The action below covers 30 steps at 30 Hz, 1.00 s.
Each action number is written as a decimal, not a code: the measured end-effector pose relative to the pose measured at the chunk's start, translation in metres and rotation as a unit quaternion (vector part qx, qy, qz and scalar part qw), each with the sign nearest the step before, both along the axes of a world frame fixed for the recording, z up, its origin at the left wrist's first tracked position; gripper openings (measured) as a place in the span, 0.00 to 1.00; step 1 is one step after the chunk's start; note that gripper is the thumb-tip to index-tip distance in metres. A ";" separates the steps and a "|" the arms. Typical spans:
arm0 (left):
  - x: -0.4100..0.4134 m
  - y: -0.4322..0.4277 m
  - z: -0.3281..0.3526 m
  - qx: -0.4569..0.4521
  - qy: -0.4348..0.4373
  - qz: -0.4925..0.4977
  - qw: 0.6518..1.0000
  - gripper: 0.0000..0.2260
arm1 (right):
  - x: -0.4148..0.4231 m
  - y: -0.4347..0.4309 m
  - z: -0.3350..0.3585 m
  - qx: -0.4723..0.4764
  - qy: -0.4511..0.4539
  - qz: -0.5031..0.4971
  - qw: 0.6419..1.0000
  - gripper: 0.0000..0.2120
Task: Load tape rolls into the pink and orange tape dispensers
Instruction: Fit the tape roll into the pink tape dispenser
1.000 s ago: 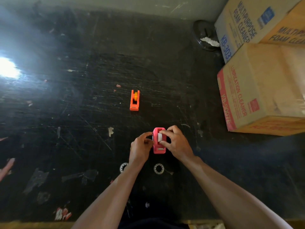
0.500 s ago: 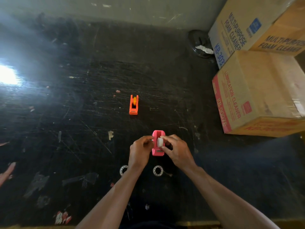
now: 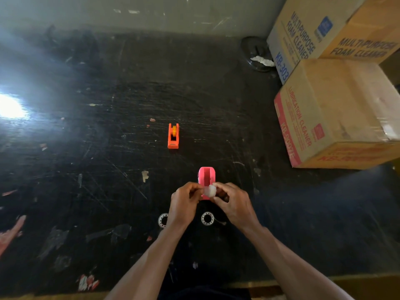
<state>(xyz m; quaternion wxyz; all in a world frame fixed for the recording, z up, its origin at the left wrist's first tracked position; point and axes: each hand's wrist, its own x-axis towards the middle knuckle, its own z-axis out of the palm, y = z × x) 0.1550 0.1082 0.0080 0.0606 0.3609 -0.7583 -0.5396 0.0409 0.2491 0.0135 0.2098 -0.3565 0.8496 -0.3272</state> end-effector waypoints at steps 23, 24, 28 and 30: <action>0.038 0.016 0.001 0.083 -0.038 0.096 0.991 0.05 | 0.027 0.068 -0.048 0.110 0.008 -0.164 0.980 0.28; 0.039 0.017 0.001 0.080 -0.041 0.096 0.991 0.06 | 0.032 0.069 -0.047 0.098 0.015 -0.173 0.980 0.28; 0.042 0.019 -0.005 0.065 -0.051 0.091 0.992 0.06 | 0.055 0.062 -0.045 0.048 0.060 -0.118 0.990 0.27; 0.044 0.020 -0.007 0.065 -0.062 0.081 0.993 0.05 | 0.060 0.052 -0.046 0.056 0.068 -0.067 0.994 0.29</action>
